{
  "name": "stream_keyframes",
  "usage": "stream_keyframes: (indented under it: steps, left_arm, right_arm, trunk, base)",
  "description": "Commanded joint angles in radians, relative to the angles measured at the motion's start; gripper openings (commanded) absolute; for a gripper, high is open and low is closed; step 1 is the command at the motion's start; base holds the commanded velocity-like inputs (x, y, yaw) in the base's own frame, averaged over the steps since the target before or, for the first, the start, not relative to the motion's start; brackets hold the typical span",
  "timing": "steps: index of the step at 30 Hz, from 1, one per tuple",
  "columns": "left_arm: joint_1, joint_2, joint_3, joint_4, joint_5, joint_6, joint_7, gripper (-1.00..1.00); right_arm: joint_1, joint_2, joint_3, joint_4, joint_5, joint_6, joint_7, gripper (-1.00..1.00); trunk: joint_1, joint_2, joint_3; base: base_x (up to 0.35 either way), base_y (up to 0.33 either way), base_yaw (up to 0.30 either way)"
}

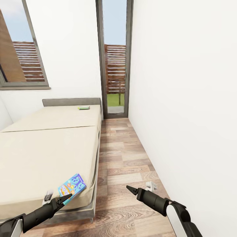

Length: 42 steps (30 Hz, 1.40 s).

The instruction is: Put all the toys in the child's room - the three board games (two on the bed and one on the table), the two jigsaw puzzles on the table, and the tennis ball on the table - inside the toy box on the table in the child's room.

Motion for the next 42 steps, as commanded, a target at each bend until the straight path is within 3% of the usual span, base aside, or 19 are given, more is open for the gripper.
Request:
stream_keyframes:
  steps: [1,16,17,28,42]
  left_arm:
    - [-0.004,0.0,0.003,0.0,0.021,-0.013,-0.001,1.0]
    - [-0.004,0.0,0.003,0.0,0.021,-0.013,-0.001,1.0]
    - [-0.004,0.0,0.003,0.0,0.021,-0.013,-0.001,-1.0]
    - [-0.004,0.0,0.003,0.0,0.021,-0.013,-0.001,-1.0]
    - [-0.004,0.0,0.003,0.0,0.021,-0.013,-0.002,-1.0]
  right_arm:
    - [-0.001,0.0,-0.001,-0.001,-0.003,0.006,0.001,1.0]
    - [-0.001,0.001,-0.002,-0.001,-0.003,0.006,0.001,1.0]
    - [-0.001,0.001,-0.002,-0.001,-0.003,0.006,0.001,1.0]
    - [-0.001,0.0,-0.002,-0.001,-0.003,0.006,0.001,1.0]
    - [-0.001,-0.001,-0.002,-0.001,-0.003,0.006,0.001,1.0]
  trunk:
    - [0.0,0.0,-0.001]
    - [0.0,0.0,-0.001]
    - [0.0,0.0,-0.001]
    - [0.0,0.0,-0.001]
    - [-0.054,0.098,0.043]
  base:
    - [0.0,0.0,0.0]
    - [0.0,0.0,0.0]
    - [0.0,0.0,0.0]
    - [0.0,0.0,0.0]
    - [0.0,0.0,0.0]
